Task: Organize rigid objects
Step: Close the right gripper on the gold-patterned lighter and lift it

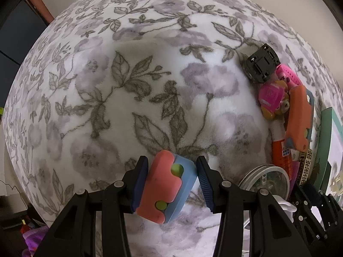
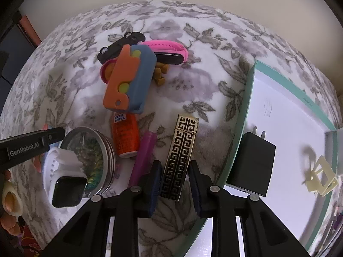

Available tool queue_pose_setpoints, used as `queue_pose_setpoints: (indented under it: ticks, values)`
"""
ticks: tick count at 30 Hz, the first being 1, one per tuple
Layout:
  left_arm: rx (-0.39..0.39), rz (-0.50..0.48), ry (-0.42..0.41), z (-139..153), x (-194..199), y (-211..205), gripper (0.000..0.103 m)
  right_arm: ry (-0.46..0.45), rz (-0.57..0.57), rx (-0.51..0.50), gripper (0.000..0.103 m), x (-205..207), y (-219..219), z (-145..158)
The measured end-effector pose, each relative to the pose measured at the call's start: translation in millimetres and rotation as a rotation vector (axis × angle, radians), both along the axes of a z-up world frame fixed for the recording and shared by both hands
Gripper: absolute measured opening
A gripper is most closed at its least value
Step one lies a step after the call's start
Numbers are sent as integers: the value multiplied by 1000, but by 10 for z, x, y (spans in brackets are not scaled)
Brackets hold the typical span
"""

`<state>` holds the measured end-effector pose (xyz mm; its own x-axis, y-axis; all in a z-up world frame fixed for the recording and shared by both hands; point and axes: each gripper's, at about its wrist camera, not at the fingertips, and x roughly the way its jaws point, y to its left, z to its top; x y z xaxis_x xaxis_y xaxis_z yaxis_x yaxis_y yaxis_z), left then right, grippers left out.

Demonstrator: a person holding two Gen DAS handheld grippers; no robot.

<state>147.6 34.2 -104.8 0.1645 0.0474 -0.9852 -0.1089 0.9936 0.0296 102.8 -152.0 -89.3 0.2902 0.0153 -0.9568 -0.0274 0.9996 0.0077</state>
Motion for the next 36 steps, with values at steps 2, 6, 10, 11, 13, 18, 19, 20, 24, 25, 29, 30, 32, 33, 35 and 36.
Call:
queue_pose_setpoints:
  ticks: [2, 6, 10, 11, 13, 18, 19, 20, 24, 25, 29, 30, 32, 33, 35, 36]
  values:
    - [4, -3, -3, -4, -16, -33, 48, -9, 0, 2, 28, 5, 7, -4]
    - [16, -12, -6, 9, -36, -70, 48, -21, -12, 10, 26, 2, -17, -14]
    - [5, -4, -9, 15, -15, -60, 48, -28, -25, 19, 24, 1, -74, 7]
    - [-4, 0, -10, 25, -11, -34, 47, -30, -27, 18, 23, 3, -77, 13]
    - [-27, 11, -13, 66, -11, -7, 47, -38, -31, 22, 23, 9, -111, 55]
    - [-51, 27, -31, 161, 4, 47, 47, -59, -39, 41, 23, 15, -142, 163]
    - [-55, 30, -36, 185, 7, 60, 47, -62, -41, 45, 23, 13, -151, 178]
    - [-59, 34, -40, 211, 10, 72, 47, -65, -45, 48, 23, 10, -131, 176]
    - [-70, 44, -64, 335, 42, 134, 47, -78, -53, 58, 23, -5, -183, 245]
    - [-75, 48, -72, 374, 51, 151, 47, -86, -55, 59, 23, -27, -203, 286]
    - [-87, 53, -108, 550, 80, 233, 46, -122, -54, 65, 23, -29, -214, 425]
    - [-86, 55, -117, 588, 90, 243, 46, -130, -53, 66, 23, -34, -219, 459]
    - [-86, 58, -129, 648, 52, 216, 46, -137, -54, 66, 23, -42, -208, 494]
    - [-87, 59, -132, 679, 64, 209, 45, -141, -55, 66, 23, -50, -213, 513]
    - [-91, 62, -136, 731, 71, 223, 38, -146, -56, 67, 23, -59, -220, 542]
    - [-93, 64, -138, 749, 70, 236, 38, -148, -55, 68, 23, -58, -213, 544]
